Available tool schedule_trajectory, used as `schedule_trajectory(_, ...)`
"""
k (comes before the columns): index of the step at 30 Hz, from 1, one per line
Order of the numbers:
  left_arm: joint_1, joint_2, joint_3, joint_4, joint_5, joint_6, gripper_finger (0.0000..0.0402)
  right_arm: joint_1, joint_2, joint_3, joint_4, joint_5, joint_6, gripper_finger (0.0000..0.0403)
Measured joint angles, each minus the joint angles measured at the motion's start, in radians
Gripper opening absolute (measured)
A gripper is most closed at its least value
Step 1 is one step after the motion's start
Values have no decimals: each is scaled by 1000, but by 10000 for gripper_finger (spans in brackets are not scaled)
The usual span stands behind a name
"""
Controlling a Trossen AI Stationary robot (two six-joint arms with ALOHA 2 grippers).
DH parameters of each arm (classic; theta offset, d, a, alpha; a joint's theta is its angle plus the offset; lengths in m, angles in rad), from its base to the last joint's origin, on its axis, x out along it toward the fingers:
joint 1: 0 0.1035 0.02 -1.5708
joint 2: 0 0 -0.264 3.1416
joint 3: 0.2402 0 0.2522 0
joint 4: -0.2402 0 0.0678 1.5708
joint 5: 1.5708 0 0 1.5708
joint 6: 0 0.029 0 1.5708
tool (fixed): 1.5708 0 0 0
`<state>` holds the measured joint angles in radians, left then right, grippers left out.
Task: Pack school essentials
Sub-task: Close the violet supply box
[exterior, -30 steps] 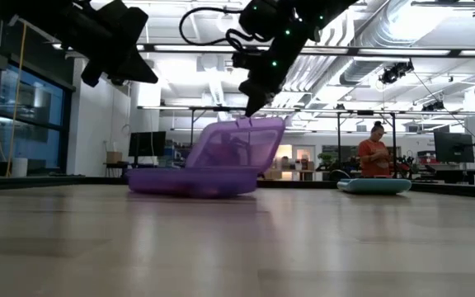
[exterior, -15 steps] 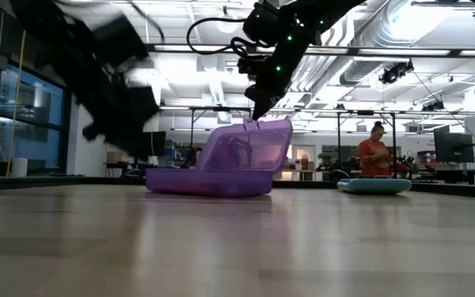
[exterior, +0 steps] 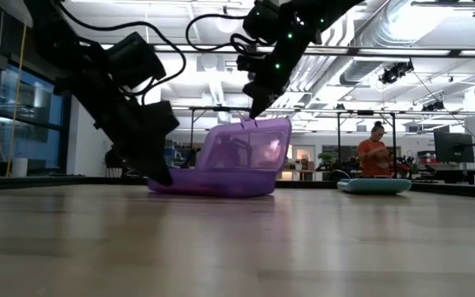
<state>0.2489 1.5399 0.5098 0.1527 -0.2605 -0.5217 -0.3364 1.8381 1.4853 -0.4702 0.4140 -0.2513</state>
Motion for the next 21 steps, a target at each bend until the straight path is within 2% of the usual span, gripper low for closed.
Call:
schedule_trajectory(7,26,74,3,77,-4,1,0,30,-2,0,19,-28,18,0)
schedule_trajectory(12,40,130,4,196,-12,1,0,78,-3,2,39,-61,32,0)
schedule_trajectory(21,40,142,5,260,-11,1,0,150,2,-1,28,-120,128,1)
